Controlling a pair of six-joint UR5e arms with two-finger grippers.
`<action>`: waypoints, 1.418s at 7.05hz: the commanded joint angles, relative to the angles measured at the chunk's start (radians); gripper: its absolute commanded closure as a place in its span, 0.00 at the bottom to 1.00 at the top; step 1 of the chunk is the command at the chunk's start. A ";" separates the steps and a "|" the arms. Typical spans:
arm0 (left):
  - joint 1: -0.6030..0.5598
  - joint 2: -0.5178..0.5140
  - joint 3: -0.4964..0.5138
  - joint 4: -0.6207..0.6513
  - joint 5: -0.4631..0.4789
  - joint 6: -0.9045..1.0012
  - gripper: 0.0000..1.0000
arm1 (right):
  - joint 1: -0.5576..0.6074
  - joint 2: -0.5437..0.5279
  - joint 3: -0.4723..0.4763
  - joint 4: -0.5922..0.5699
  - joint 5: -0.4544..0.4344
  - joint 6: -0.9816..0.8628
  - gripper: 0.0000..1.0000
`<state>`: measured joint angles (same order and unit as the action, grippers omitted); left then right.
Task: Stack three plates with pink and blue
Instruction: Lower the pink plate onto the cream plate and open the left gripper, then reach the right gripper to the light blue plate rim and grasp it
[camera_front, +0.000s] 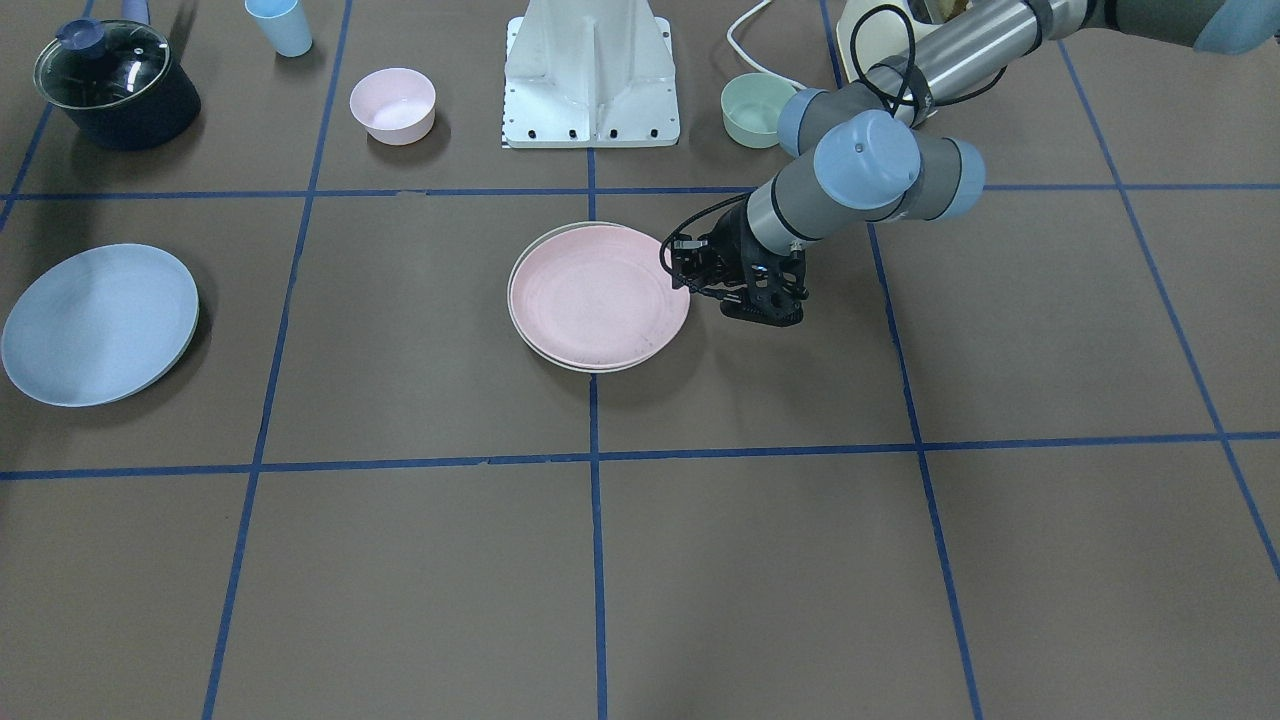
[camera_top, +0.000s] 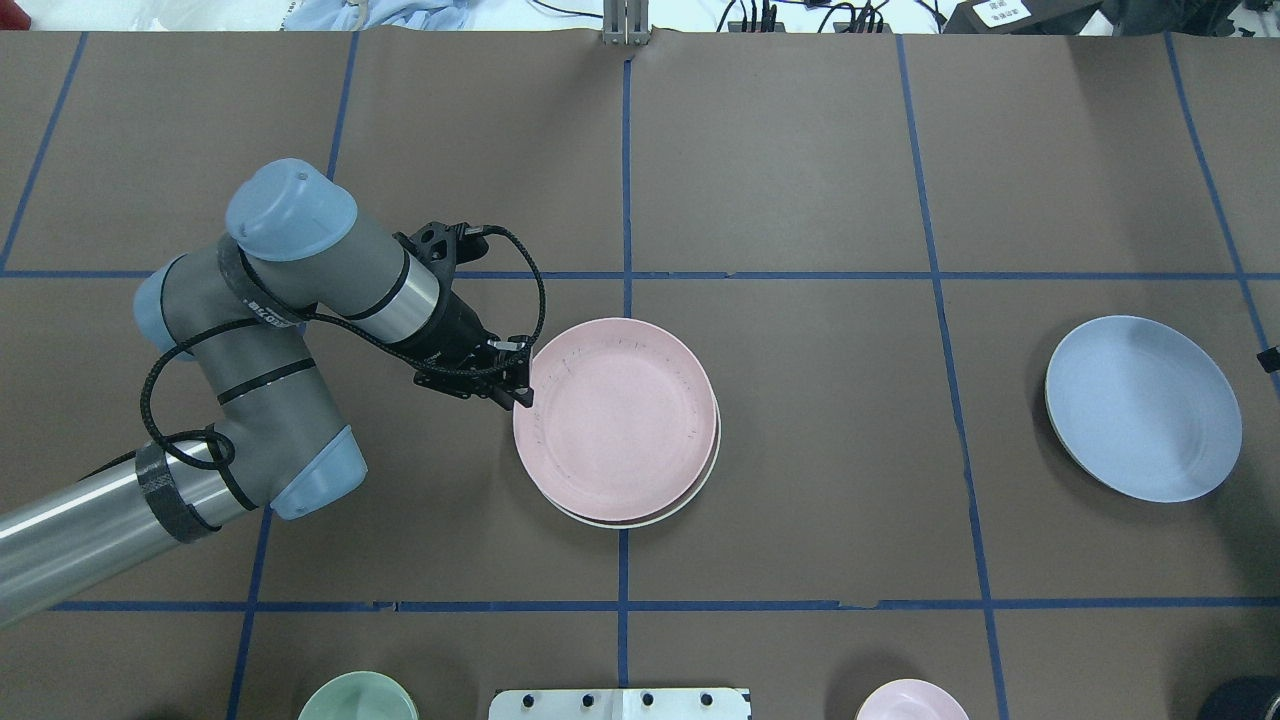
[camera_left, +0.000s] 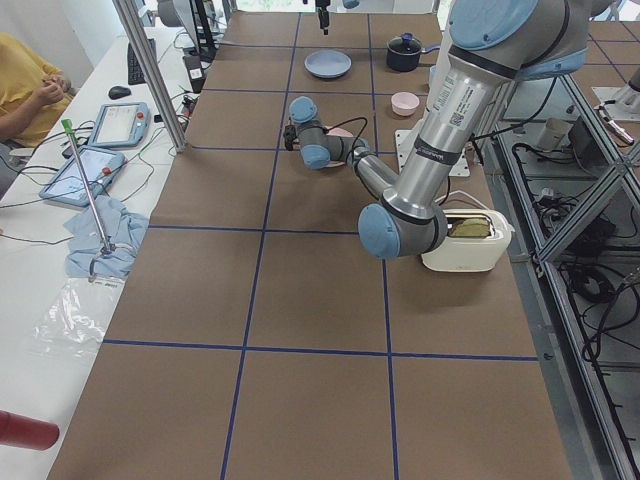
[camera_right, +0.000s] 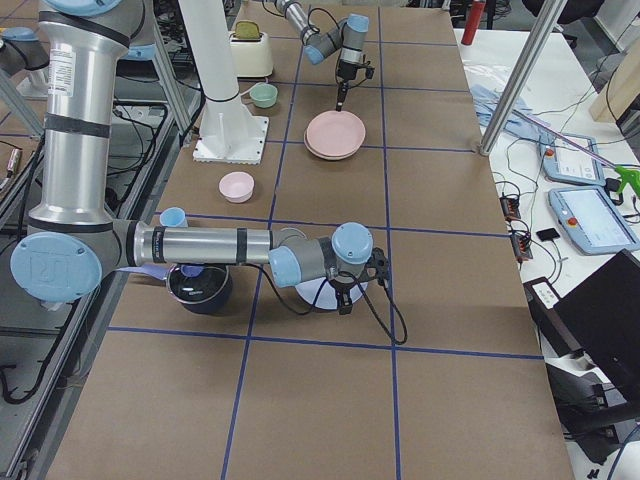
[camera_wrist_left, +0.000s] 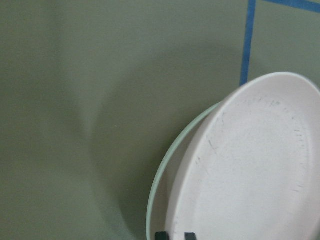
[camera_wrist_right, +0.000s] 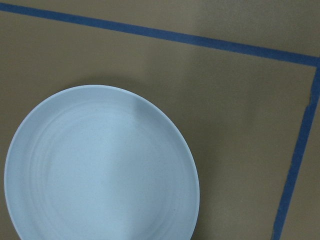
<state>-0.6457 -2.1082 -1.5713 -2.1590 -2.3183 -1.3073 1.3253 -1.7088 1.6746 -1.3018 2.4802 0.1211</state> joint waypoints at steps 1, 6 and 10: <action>0.000 0.005 -0.013 -0.033 0.008 -0.003 0.28 | -0.026 0.000 -0.007 0.001 -0.009 0.052 0.00; -0.003 0.020 -0.039 -0.033 0.033 -0.006 0.27 | -0.084 0.066 -0.111 0.001 -0.015 0.114 0.01; 0.000 0.022 -0.038 -0.033 0.040 -0.004 0.27 | -0.146 0.119 -0.199 0.003 -0.039 0.112 0.06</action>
<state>-0.6461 -2.0863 -1.6093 -2.1921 -2.2836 -1.3116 1.1984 -1.6022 1.4980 -1.2993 2.4533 0.2333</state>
